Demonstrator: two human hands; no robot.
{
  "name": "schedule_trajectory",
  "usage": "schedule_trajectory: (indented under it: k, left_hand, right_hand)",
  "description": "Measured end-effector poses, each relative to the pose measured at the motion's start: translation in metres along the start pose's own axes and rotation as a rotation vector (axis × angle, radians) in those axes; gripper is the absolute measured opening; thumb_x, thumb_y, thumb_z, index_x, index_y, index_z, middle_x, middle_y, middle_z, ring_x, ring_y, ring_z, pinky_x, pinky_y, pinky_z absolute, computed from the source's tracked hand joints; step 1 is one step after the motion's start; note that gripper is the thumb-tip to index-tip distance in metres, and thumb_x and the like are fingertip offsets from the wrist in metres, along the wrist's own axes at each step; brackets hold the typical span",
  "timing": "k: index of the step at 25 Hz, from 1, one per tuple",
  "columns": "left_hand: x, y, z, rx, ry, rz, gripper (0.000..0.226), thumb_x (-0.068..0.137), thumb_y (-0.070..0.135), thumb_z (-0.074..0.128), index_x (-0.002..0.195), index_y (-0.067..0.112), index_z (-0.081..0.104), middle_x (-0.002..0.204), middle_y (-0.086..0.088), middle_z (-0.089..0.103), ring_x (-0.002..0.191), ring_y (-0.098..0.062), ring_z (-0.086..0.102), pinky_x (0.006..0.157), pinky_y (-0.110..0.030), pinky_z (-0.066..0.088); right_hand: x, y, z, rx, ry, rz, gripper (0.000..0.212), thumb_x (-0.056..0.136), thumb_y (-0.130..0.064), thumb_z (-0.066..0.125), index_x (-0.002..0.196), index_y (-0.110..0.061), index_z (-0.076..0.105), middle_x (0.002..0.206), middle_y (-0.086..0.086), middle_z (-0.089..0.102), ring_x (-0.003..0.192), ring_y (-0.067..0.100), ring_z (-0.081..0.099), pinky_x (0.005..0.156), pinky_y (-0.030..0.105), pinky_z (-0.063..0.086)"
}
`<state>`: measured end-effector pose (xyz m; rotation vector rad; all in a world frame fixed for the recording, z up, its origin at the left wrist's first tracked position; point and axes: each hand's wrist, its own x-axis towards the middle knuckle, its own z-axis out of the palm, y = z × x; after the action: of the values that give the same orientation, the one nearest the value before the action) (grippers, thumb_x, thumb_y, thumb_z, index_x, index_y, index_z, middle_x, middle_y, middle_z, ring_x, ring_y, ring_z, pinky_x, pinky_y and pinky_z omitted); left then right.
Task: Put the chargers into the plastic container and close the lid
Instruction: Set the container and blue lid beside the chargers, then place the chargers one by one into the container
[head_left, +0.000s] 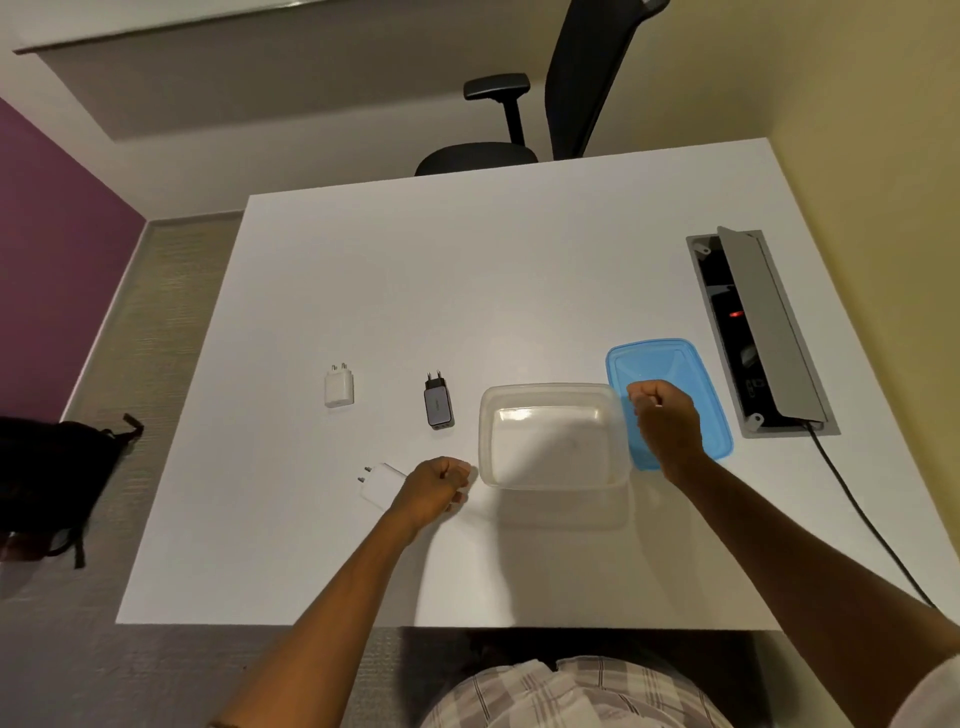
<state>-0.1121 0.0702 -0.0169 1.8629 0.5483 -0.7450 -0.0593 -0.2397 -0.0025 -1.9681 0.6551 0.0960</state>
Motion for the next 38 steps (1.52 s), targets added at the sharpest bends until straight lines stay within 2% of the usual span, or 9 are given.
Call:
schedule_trajectory:
  k: [5,8,11,15,17,20,22,33,38]
  left_hand:
    - [-0.014,-0.040,-0.027,0.034,0.135,0.017,0.023,0.096,0.020,0.051,0.098,0.011,0.073,0.097,-0.006,0.075,0.083,-0.019,0.071,0.079,-0.035,0.056]
    - [-0.022,-0.064,-0.052,-0.055,0.247,0.040,0.025,0.095,0.014,0.051,0.088,0.009,0.075,0.090,-0.010,0.077,0.066,-0.013,0.068,0.059,-0.018,0.054]
    - [-0.025,-0.093,-0.071,-0.044,0.325,0.008,0.027,0.094,0.014,0.050,0.083,0.015,0.074,0.084,-0.007,0.075,0.065,-0.014,0.066,0.066,-0.026,0.055]
    - [-0.018,-0.134,-0.083,0.290,0.440,0.031,0.022,0.096,0.024,0.049,0.111,0.021,0.065,0.116,-0.004,0.064,0.108,-0.026,0.061,0.096,-0.038,0.051]
    - [-0.013,-0.153,-0.085,0.415,0.482,0.080,0.047,0.095,0.030,0.052,0.140,0.022,0.046,0.147,-0.005,0.047,0.134,-0.028,0.047,0.112,-0.048,0.043]
    - [-0.005,-0.174,-0.083,0.655,0.467,0.141,0.073,0.098,0.036,0.045,0.158,0.020,0.008,0.168,-0.006,0.006,0.155,-0.030,0.009,0.125,-0.048,0.010]
    - [0.004,-0.184,-0.083,0.710,0.440,0.162,0.074,0.099,0.038,0.040,0.158,0.019,-0.002,0.167,-0.006,-0.006,0.156,-0.029,-0.003,0.126,-0.047,0.002]
    - [0.028,-0.194,-0.078,0.794,0.486,0.251,0.069,0.102,0.045,0.029,0.158,0.021,-0.001,0.167,-0.010,-0.008,0.154,-0.031,-0.007,0.126,-0.051,0.004]
    - [0.041,-0.174,-0.061,0.826,0.495,0.251,0.070,0.101,0.048,0.029,0.158,0.018,0.001,0.167,-0.012,-0.006,0.154,-0.032,-0.005,0.125,-0.051,0.001]
  right_hand:
    - [-0.051,-0.042,0.031,0.265,-0.132,-0.126,0.021,0.083,-0.012,0.050,0.086,-0.013,0.071,0.077,0.004,0.072,0.068,0.011,0.066,0.061,0.022,0.055]
    - [-0.078,-0.060,0.074,0.214,-0.267,-0.183,0.018,0.081,-0.008,0.054,0.082,-0.014,0.071,0.069,0.003,0.071,0.060,0.008,0.064,0.057,0.022,0.054]
    - [-0.101,-0.064,0.126,0.069,-0.405,-0.242,0.018,0.084,-0.007,0.054,0.085,-0.014,0.070,0.072,-0.001,0.072,0.063,0.010,0.066,0.063,0.027,0.054]
    - [-0.125,-0.057,0.195,-0.228,-0.593,-0.353,0.018,0.087,-0.011,0.061,0.104,-0.014,0.066,0.098,0.001,0.070,0.083,0.017,0.064,0.076,0.029,0.052]
    - [-0.133,-0.053,0.225,-0.448,-0.656,-0.418,0.035,0.085,-0.015,0.064,0.119,-0.013,0.059,0.114,0.007,0.065,0.101,0.023,0.060,0.087,0.033,0.050]
    - [-0.142,-0.047,0.256,-0.679,-0.654,-0.484,0.060,0.080,-0.017,0.068,0.135,-0.016,0.045,0.134,0.011,0.052,0.119,0.032,0.049,0.096,0.040,0.045]
    - [-0.144,-0.044,0.273,-0.774,-0.662,-0.558,0.071,0.078,-0.017,0.071,0.140,-0.019,0.037,0.144,0.010,0.043,0.123,0.034,0.046,0.099,0.045,0.044]
    - [-0.150,-0.023,0.282,-1.007,-0.661,-0.591,0.081,0.077,-0.014,0.074,0.142,-0.024,0.026,0.133,0.014,0.045,0.112,0.032,0.052,0.086,0.040,0.054]
    - [-0.159,-0.039,0.238,-0.894,-0.503,-0.541,0.076,0.077,-0.038,0.074,0.138,-0.025,0.031,0.126,0.009,0.053,0.106,0.028,0.060,0.085,0.040,0.056]
